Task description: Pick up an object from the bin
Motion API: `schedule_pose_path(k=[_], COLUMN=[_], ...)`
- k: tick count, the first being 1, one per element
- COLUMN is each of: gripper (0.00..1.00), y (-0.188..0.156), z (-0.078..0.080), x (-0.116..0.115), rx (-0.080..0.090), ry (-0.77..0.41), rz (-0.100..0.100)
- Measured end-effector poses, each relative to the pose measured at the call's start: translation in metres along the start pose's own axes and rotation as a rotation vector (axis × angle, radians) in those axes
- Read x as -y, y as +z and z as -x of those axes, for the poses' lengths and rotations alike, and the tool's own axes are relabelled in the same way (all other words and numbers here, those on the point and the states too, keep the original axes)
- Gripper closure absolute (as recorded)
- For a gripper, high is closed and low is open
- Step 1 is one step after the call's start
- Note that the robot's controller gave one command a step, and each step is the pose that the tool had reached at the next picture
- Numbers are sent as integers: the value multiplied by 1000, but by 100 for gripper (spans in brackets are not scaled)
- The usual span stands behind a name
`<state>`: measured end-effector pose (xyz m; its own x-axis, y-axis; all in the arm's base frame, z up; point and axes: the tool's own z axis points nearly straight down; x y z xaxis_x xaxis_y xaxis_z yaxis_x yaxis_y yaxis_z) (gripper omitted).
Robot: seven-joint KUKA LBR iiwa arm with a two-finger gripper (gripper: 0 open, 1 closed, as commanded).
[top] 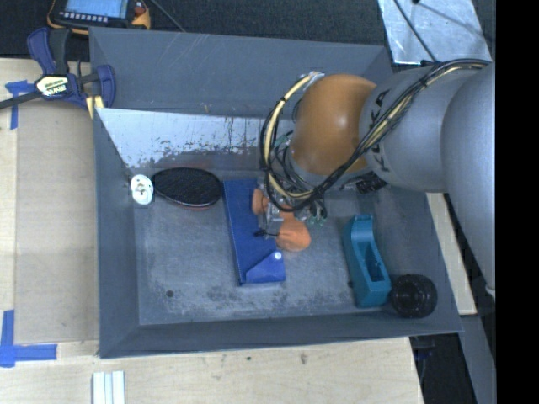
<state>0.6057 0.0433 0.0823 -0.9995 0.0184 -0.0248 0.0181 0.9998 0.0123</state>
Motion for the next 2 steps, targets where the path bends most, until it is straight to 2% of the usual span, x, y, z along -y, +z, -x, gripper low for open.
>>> schedule_pose_path(k=[1,2], gripper=[100,100], y=[-21,-44], z=[-3,10], x=[-7,6], rx=[-12,-22], ry=[-18,-49], rz=[-10,-10])
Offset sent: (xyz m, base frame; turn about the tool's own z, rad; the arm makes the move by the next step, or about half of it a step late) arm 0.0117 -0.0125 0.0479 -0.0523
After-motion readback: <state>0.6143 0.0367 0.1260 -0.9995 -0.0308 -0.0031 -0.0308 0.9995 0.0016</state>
